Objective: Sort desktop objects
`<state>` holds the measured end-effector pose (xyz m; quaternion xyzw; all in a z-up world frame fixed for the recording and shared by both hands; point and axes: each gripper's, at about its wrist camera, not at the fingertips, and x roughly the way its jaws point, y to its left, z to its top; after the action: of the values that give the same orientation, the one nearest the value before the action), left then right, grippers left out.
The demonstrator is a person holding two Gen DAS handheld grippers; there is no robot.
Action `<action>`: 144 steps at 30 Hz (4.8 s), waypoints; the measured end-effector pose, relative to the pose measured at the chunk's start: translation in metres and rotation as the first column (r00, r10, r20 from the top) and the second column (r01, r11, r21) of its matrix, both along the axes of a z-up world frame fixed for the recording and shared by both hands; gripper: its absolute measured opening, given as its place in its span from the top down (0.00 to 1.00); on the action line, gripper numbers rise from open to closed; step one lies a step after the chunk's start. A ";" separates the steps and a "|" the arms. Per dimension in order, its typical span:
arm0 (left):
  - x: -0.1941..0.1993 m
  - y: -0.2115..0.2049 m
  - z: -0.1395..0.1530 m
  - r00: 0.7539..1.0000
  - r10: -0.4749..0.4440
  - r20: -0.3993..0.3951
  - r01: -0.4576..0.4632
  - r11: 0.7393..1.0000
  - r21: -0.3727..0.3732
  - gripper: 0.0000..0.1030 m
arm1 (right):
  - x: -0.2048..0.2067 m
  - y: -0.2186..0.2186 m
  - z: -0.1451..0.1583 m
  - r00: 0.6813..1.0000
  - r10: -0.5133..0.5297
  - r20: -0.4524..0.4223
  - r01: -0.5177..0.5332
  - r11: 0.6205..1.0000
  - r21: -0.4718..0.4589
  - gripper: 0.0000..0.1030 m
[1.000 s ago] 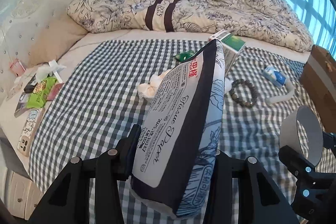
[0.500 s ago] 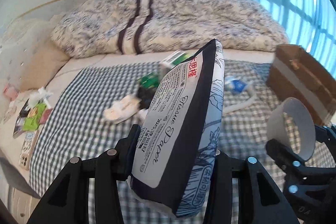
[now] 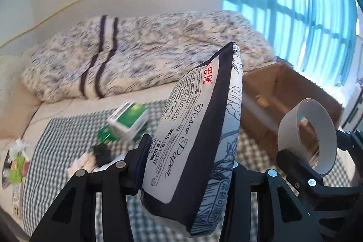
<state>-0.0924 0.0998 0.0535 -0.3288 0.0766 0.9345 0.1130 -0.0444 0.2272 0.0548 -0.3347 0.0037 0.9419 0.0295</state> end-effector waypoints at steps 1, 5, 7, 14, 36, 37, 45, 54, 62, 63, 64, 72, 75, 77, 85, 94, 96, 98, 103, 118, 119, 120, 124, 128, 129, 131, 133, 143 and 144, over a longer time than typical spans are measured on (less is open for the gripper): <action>-0.003 0.011 0.003 1.000 -0.017 -0.004 0.017 1.000 0.001 0.56 | -0.001 0.009 0.002 1.000 -0.013 -0.003 0.013 1.000 -0.001 0.21; -0.014 0.048 0.010 0.997 -0.078 -0.002 0.078 0.997 0.023 0.56 | -0.006 0.049 0.009 0.997 -0.074 -0.008 0.074 0.997 -0.004 0.20; -0.020 0.069 0.012 0.995 -0.104 -0.001 0.104 0.994 0.023 0.56 | -0.007 0.067 0.011 0.994 -0.107 -0.013 0.107 0.994 -0.002 0.20; -0.036 0.138 0.007 0.980 -0.199 0.011 0.199 0.980 0.002 0.56 | -0.018 0.125 0.010 0.981 -0.195 -0.005 0.195 0.981 0.015 0.20; -0.059 0.197 -0.021 0.982 -0.191 0.002 0.190 0.977 -0.097 0.00 | -0.030 0.207 -0.026 0.954 -0.295 0.052 0.300 0.941 -0.156 0.06; -0.059 0.195 -0.020 0.980 -0.199 0.007 0.198 0.976 -0.085 0.00 | -0.028 0.207 -0.024 0.954 -0.294 0.050 0.299 0.941 -0.159 0.06; -0.056 0.188 -0.018 0.977 -0.209 0.038 0.210 0.977 -0.027 0.00 | -0.010 0.200 -0.016 0.955 -0.294 0.028 0.295 0.942 -0.159 0.06; -0.095 0.107 -0.079 0.984 -0.027 0.177 0.030 0.999 -0.014 0.00 | -0.002 0.171 -0.012 0.976 -0.219 -0.003 0.218 0.969 -0.115 0.06; -0.145 0.092 -0.147 0.939 0.025 0.342 -0.047 0.997 0.054 0.00 | -0.010 0.164 -0.018 0.977 -0.214 0.002 0.213 0.969 -0.124 0.06; -0.149 0.097 -0.153 0.940 0.030 0.341 -0.045 0.998 0.038 0.00 | -0.012 0.165 -0.020 0.976 -0.216 0.006 0.215 0.969 -0.124 0.06; -0.153 0.101 -0.160 0.940 0.037 0.340 -0.047 0.999 0.021 0.00 | -0.014 0.166 -0.022 0.976 -0.217 0.009 0.217 0.968 -0.125 0.06; -0.168 0.113 -0.180 0.956 0.050 0.289 -0.039 0.998 -0.044 0.00 | -0.025 0.178 -0.033 0.968 -0.247 0.030 0.249 0.961 -0.119 0.06; -0.169 0.111 -0.178 0.959 0.008 0.283 0.005 0.999 -0.044 0.22 | -0.027 0.181 -0.037 0.966 -0.256 0.041 0.260 0.956 -0.136 0.06; -0.166 0.104 -0.171 0.962 -0.007 0.273 0.018 0.999 -0.037 0.51 | -0.025 0.180 -0.037 0.966 -0.253 0.043 0.257 0.956 -0.142 0.06; -0.151 0.072 -0.135 0.958 -0.101 0.269 0.076 0.992 0.100 0.97 | -0.016 0.157 -0.018 0.979 -0.202 0.006 0.200 0.970 -0.137 0.06; -0.130 0.048 -0.104 0.961 -0.139 0.241 0.131 0.990 0.050 0.20 | -0.012 0.099 -0.001 0.997 -0.077 -0.028 0.073 0.989 -0.132 0.06; -0.130 0.040 -0.112 0.963 -0.123 0.242 0.117 0.992 0.040 0.06 | -0.013 0.083 0.000 0.999 -0.041 -0.031 0.036 0.990 -0.138 0.06; -0.137 0.032 -0.125 0.953 -0.126 0.277 0.110 0.991 0.072 0.06 | -0.016 0.071 -0.002 0.999 -0.021 -0.025 0.018 0.991 -0.131 0.06; -0.175 0.015 -0.167 0.895 -0.100 0.434 -0.003 0.973 0.230 0.06 | -0.029 0.057 -0.016 1.000 0.000 0.009 0.001 0.992 -0.126 0.06; -0.167 -0.012 -0.140 0.933 -0.106 0.344 -0.043 0.917 0.398 0.84 | -0.061 0.047 -0.046 0.996 -0.022 0.084 0.030 0.995 -0.095 0.05; -0.165 -0.020 -0.133 0.939 -0.096 0.331 -0.044 0.920 0.390 0.84 | -0.063 0.043 -0.046 0.996 -0.031 0.083 0.037 0.996 -0.077 0.05; -0.163 -0.027 -0.126 0.945 -0.079 0.318 -0.051 0.923 0.381 0.84 | -0.064 0.039 -0.045 0.996 -0.044 0.080 0.049 0.997 -0.058 0.05; -0.156 -0.047 -0.101 0.960 -0.028 0.279 -0.071 0.938 0.339 0.84 | -0.065 0.014 -0.036 0.999 -0.009 0.045 0.011 0.999 -0.043 0.05; -0.139 -0.076 -0.083 0.974 0.038 0.223 -0.102 0.954 0.281 0.84 | -0.080 -0.022 -0.046 0.997 0.055 0.055 -0.056 0.998 0.022 0.05; -0.136 -0.083 -0.080 0.975 0.051 0.214 -0.109 0.956 0.271 0.84 | -0.090 -0.028 -0.056 0.994 0.067 0.089 -0.069 0.997 0.020 0.05; -0.131 -0.096 -0.078 0.977 0.067 0.201 -0.118 0.959 0.257 0.84 | -0.119 -0.035 -0.088 0.978 0.081 0.190 -0.081 0.997 -0.010 0.06; -0.130 -0.105 -0.079 0.976 0.069 0.206 -0.122 0.959 0.255 0.84 | -0.147 -0.033 -0.120 0.957 0.077 0.279 -0.061 0.996 -0.067 0.14; -0.131 -0.088 -0.130 0.966 -0.013 0.257 -0.048 0.973 0.227 0.81 | -0.199 -0.025 -0.194 0.888 -0.010 0.459 0.064 0.993 -0.102 0.82; -0.132 -0.085 -0.137 0.966 -0.019 0.259 -0.043 0.972 0.233 0.81 | -0.195 -0.023 -0.192 0.890 -0.007 0.455 0.065 0.992 -0.112 0.94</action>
<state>-0.2246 0.0147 -0.0831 -0.4328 -0.0527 0.8865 0.1549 -0.2396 0.2038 -0.1371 -0.5464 0.0615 0.8348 0.0262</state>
